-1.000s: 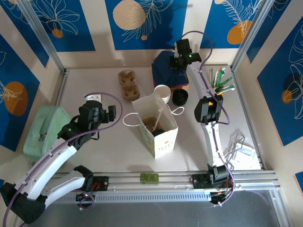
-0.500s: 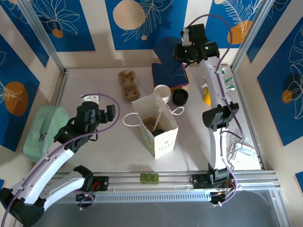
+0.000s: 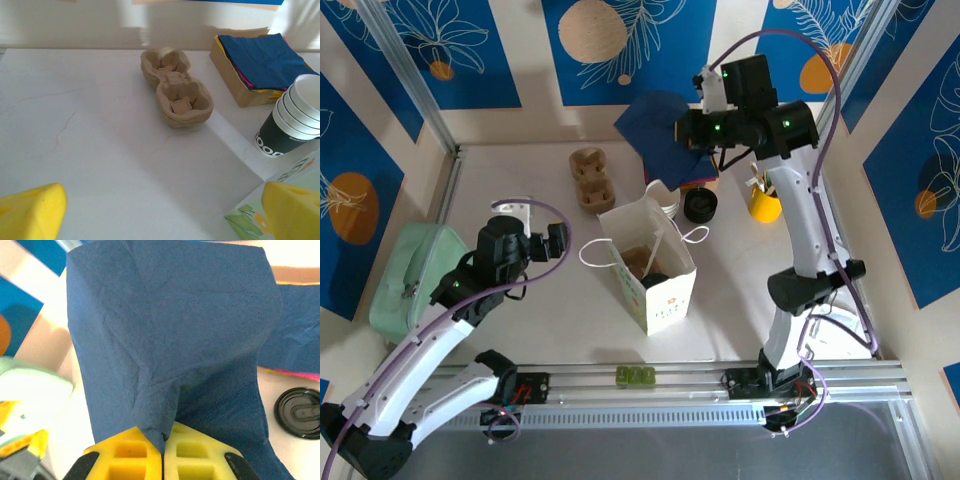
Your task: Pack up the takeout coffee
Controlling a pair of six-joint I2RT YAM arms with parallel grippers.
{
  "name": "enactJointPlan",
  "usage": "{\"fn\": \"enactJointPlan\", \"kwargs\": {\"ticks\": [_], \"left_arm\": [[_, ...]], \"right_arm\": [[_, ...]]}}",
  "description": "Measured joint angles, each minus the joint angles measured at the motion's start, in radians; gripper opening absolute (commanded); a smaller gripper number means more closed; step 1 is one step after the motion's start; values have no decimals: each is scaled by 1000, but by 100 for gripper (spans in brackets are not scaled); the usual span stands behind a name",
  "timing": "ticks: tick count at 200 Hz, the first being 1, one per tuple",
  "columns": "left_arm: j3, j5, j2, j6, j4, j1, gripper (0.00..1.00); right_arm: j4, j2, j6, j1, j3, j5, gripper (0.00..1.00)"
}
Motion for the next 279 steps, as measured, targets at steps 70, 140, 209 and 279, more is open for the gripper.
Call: {"fn": "enactJointPlan", "kwargs": {"ticks": [70,140,209,279], "left_arm": [[-10,2,-2,52,10,0,99],[-46,-5,-56,40,16,0,99],[-60,-5,-55,32,16,0,99],[-69,-5,-56,25,18,0,99]], "right_arm": [[39,-267,65,230,-325,120,0],[169,-409,150,393,-602,280,0],[207,-335,164,529,-668,515,0],[203,-266,165,538,-740,584,0]]}}
